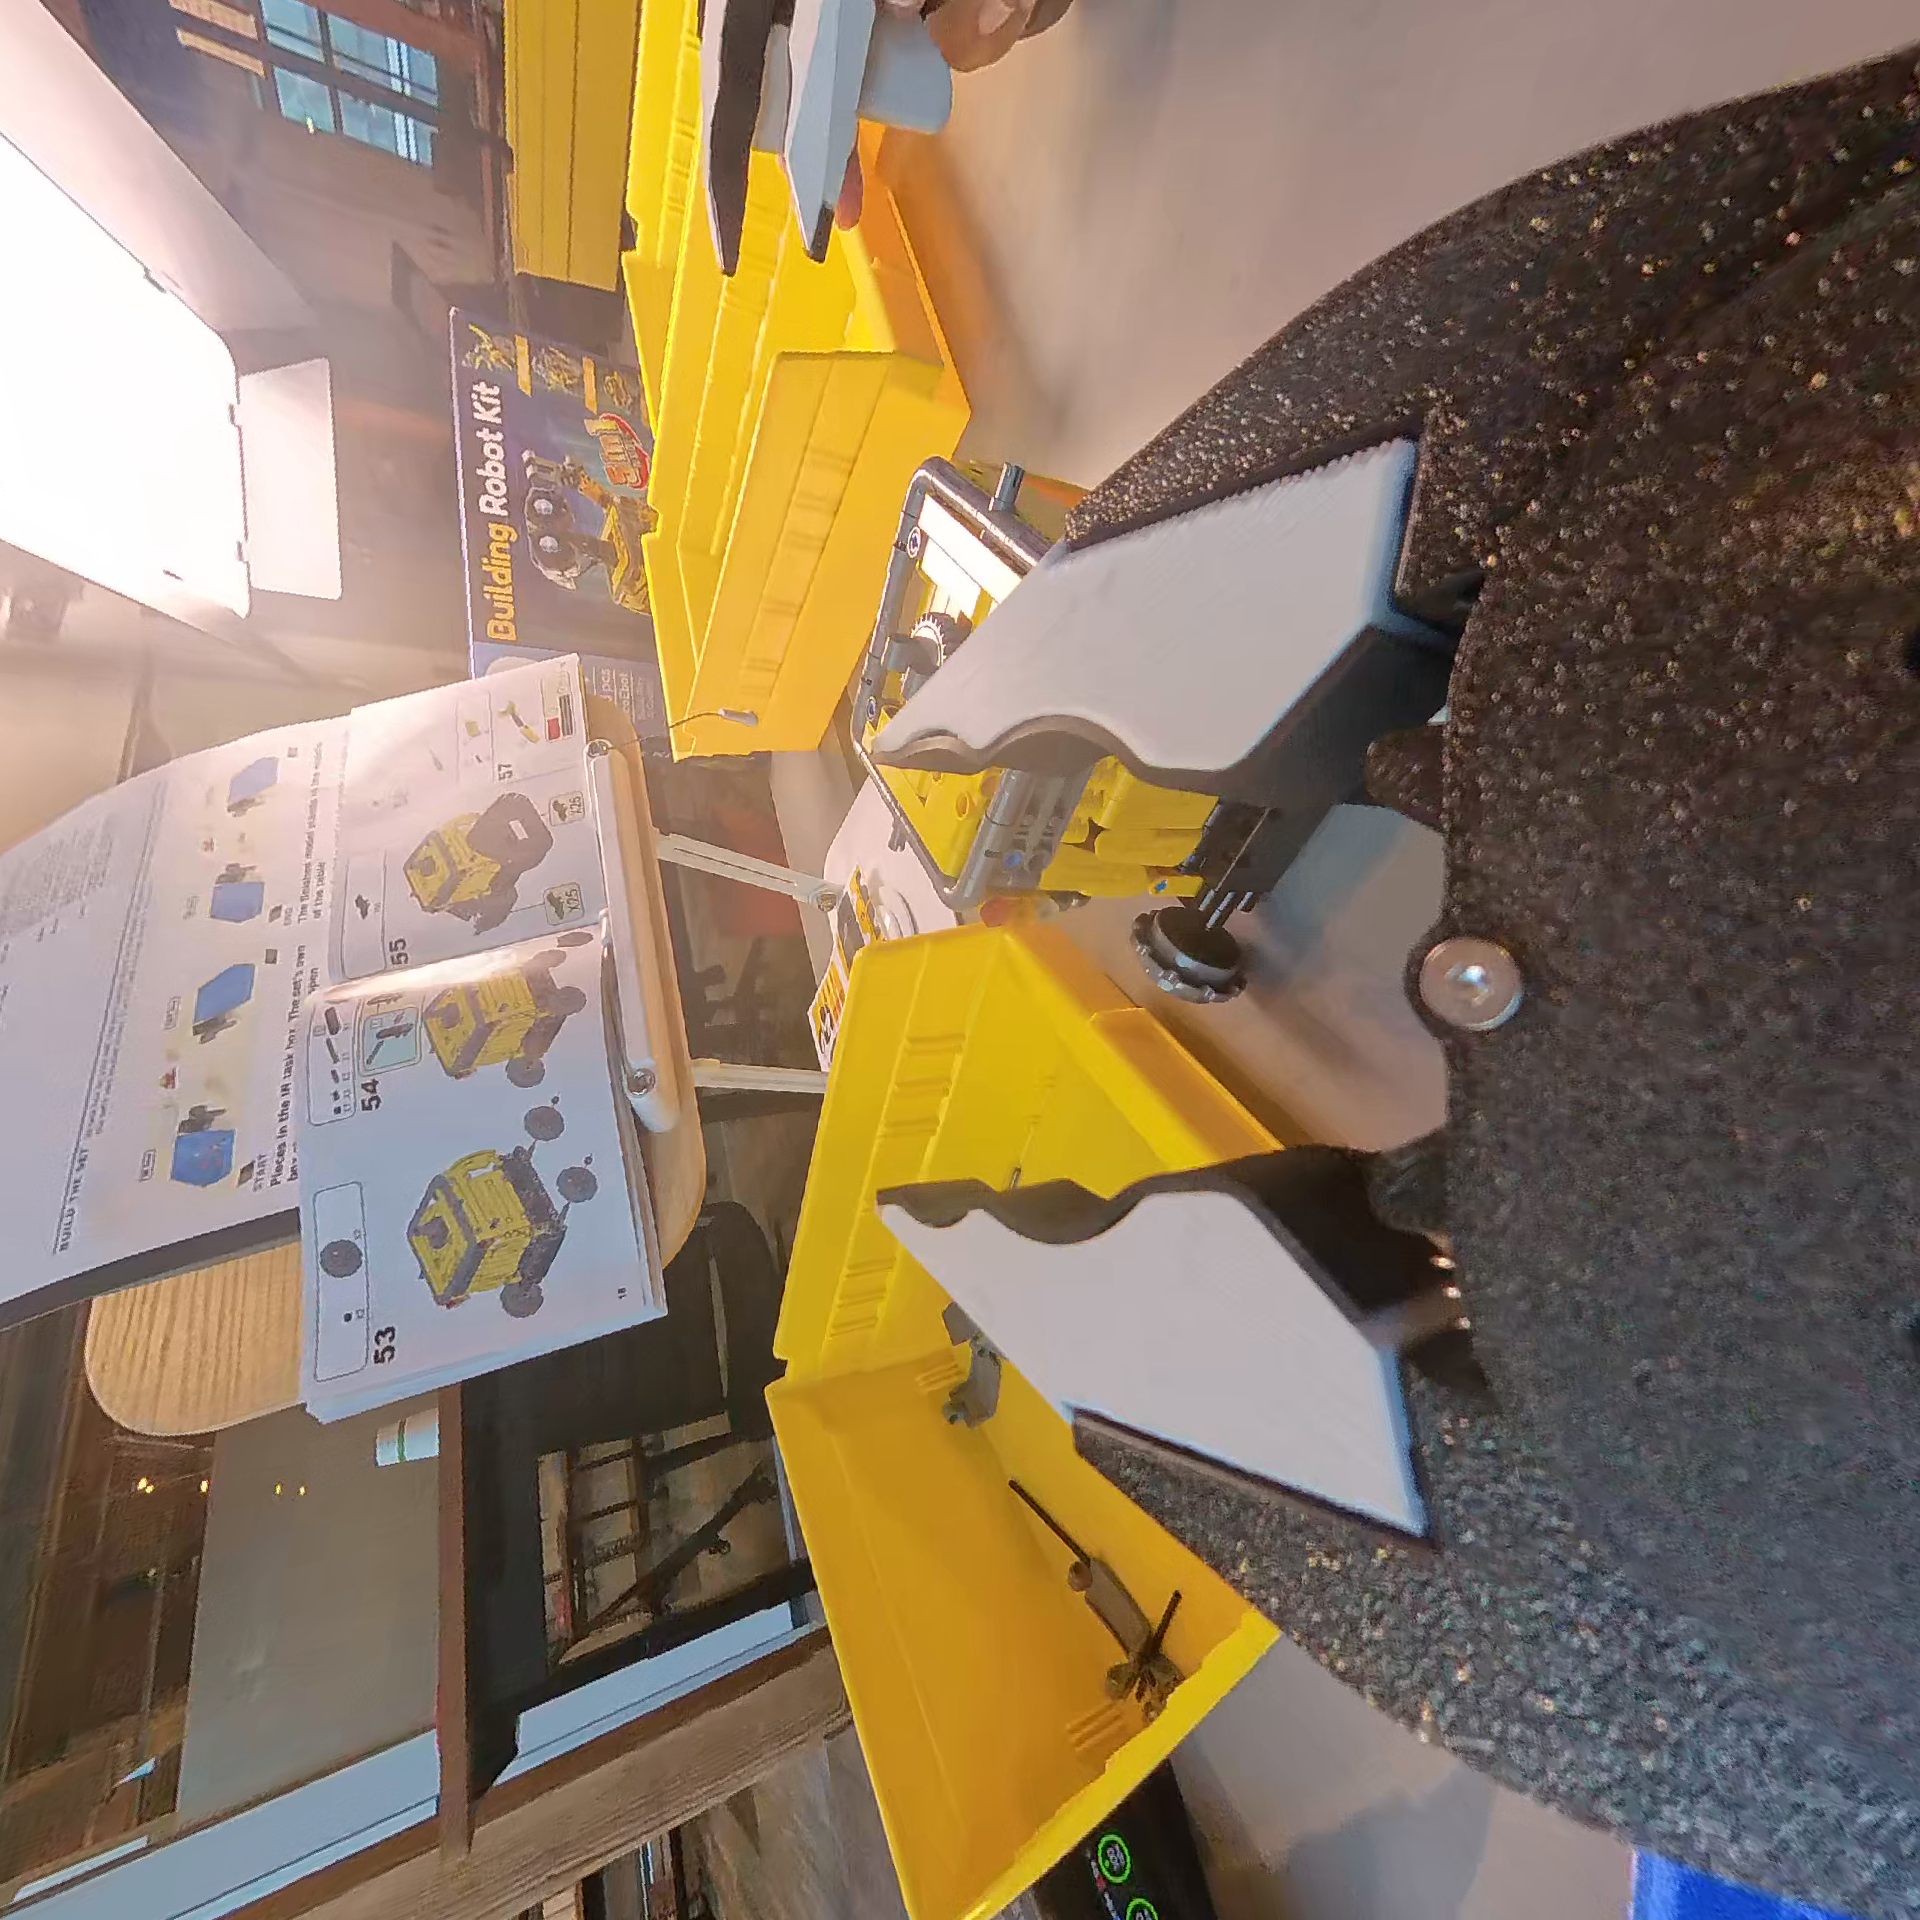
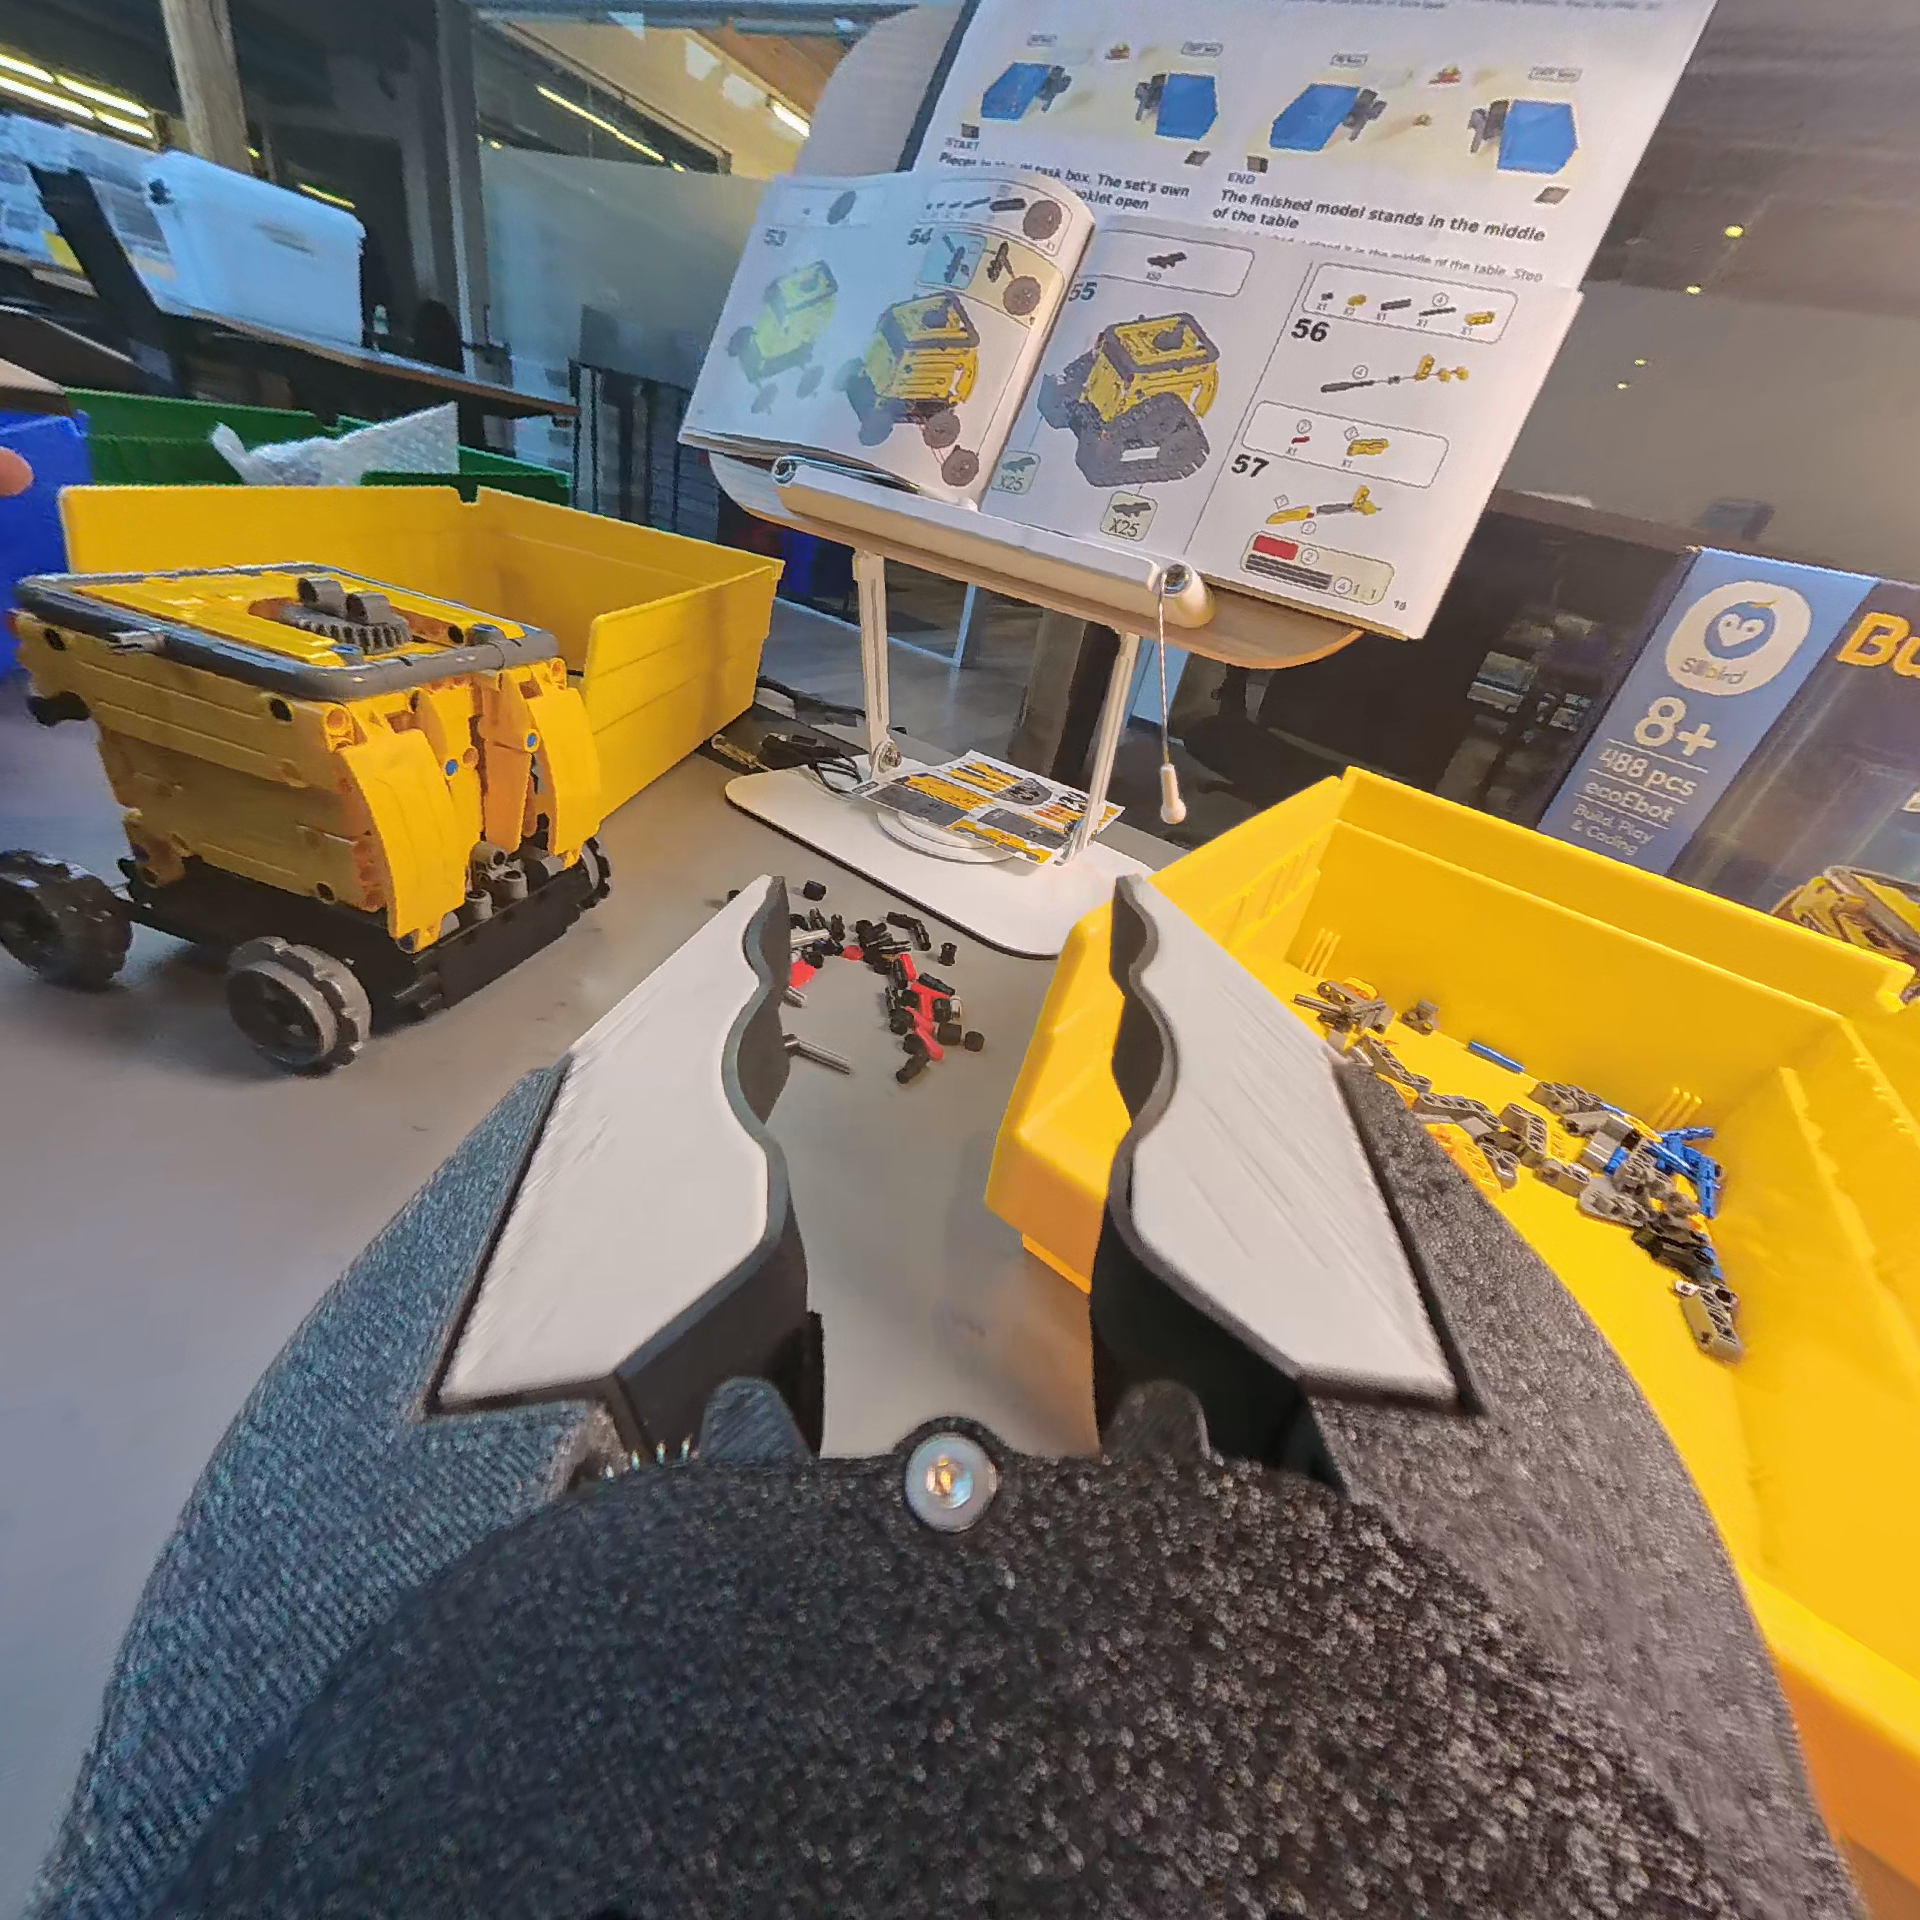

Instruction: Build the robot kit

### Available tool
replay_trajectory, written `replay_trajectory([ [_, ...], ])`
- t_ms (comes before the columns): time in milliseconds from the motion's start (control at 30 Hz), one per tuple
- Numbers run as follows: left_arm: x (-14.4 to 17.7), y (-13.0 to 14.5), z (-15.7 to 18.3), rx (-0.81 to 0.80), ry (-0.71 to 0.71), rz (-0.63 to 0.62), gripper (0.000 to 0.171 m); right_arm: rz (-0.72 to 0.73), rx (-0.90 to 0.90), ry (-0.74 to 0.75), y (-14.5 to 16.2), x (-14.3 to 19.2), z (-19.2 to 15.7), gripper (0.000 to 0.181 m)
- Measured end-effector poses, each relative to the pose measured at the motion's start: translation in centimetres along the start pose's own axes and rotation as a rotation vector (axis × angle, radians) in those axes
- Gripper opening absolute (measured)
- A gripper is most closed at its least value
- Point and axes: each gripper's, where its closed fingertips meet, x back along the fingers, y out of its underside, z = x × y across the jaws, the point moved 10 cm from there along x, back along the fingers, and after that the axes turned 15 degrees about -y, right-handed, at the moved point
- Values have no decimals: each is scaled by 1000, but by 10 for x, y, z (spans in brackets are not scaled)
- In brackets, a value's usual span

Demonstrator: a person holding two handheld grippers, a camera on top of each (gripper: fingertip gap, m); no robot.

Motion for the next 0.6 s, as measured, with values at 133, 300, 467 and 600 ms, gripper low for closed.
replay_trajectory([
  [133, -1, 0, 1, -5, 2, 0, 75, 22, 8, -24, -3, -5, -9, 51],
  [300, -3, 3, 0, 0, -4, -20, 74, 89, 24, -112, -36, -44, -16, 16],
  [467, -3, 8, -3, -8, -12, -29, 69, 221, 21, -157, -119, -120, 1, 3],
  [600, -5, 15, -5, -31, -22, -53, 66, 178, 45, -123, -156, -196, 33, 4],
])
